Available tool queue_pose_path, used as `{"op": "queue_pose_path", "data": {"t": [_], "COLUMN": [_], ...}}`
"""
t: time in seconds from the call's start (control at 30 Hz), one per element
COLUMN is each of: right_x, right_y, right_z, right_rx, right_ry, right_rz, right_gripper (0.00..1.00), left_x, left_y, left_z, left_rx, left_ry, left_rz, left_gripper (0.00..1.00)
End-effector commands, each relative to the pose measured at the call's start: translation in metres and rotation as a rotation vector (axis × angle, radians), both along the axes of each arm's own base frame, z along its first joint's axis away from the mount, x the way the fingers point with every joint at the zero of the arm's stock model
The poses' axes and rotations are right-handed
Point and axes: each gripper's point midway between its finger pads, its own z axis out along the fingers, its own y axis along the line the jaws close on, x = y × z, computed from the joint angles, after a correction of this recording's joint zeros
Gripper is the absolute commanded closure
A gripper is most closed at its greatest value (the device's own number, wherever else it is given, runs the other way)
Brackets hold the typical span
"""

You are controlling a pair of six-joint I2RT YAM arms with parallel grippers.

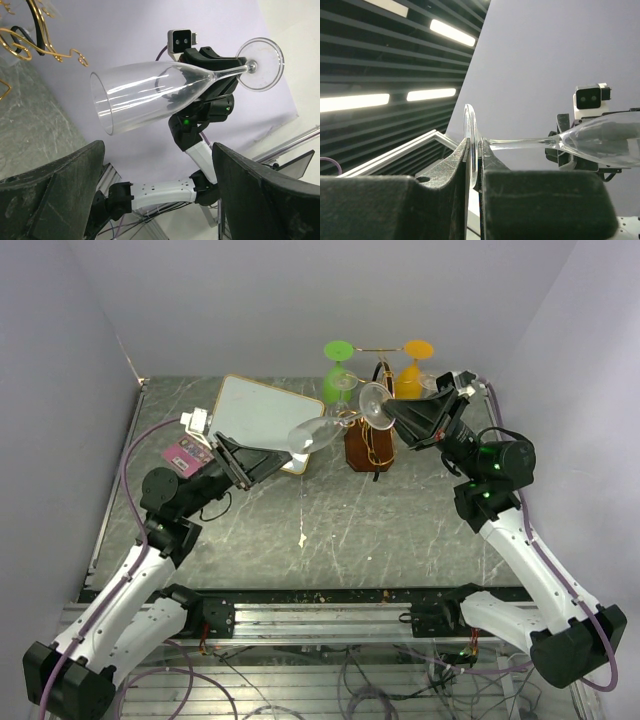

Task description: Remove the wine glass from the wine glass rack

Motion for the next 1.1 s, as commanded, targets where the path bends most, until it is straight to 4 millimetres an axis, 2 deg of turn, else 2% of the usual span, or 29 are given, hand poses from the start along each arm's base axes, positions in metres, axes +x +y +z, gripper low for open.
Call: {"op": "queue_pose_path", "data": {"t": [0.0, 0.23, 0.4, 0.5, 0.57, 0.63, 0.8, 0.93, 1.07], "right_x": [-0.015, -0.017, -0.013, -0.009, -0.005, -0.001, 0.011, 0.017, 0.021], "right_y": [-0.007, -0.006, -0.005, -0.005, -0.004, -0.006, -0.005, -0.001, 0.005], "right_z": [0.025, 0.013, 0.006, 0.001, -0.005, -0.008, -0.020, -0.032, -0.042], "right_rx": [0.064, 0.104, 0.110, 0.116, 0.123, 0.138, 0.148, 0.139, 0.115], "right_ry": [-0.063, -0.012, 0.026, 0.048, 0.068, 0.085, 0.122, 0.146, 0.164], "right_rz": [0.028, 0.106, 0.124, 0.127, 0.122, 0.115, 0.094, 0.105, 0.125], "right_gripper": [1.00, 1.00, 1.00, 1.00, 1.00, 1.00, 1.00, 1.00, 1.00], "left_x": [-0.008, -0.009, -0.013, -0.019, -0.024, -0.027, -0.036, -0.041, -0.042], "left_y": [0.002, 0.003, 0.004, 0.006, 0.007, 0.007, 0.010, 0.012, 0.010], "left_z": [0.020, 0.026, 0.030, 0.036, 0.040, 0.042, 0.049, 0.053, 0.053], "left_rx": [-0.071, -0.074, -0.102, -0.136, -0.160, -0.183, -0.256, -0.298, -0.274], "left_ry": [-0.072, -0.096, -0.117, -0.145, -0.159, -0.160, -0.161, -0.154, -0.148], "left_rz": [-0.012, -0.008, -0.021, -0.041, -0.058, -0.076, -0.128, -0.160, -0.170], "left_gripper": [0.01, 0.00, 0.05, 0.15, 0.29, 0.37, 0.52, 0.61, 0.63]}}
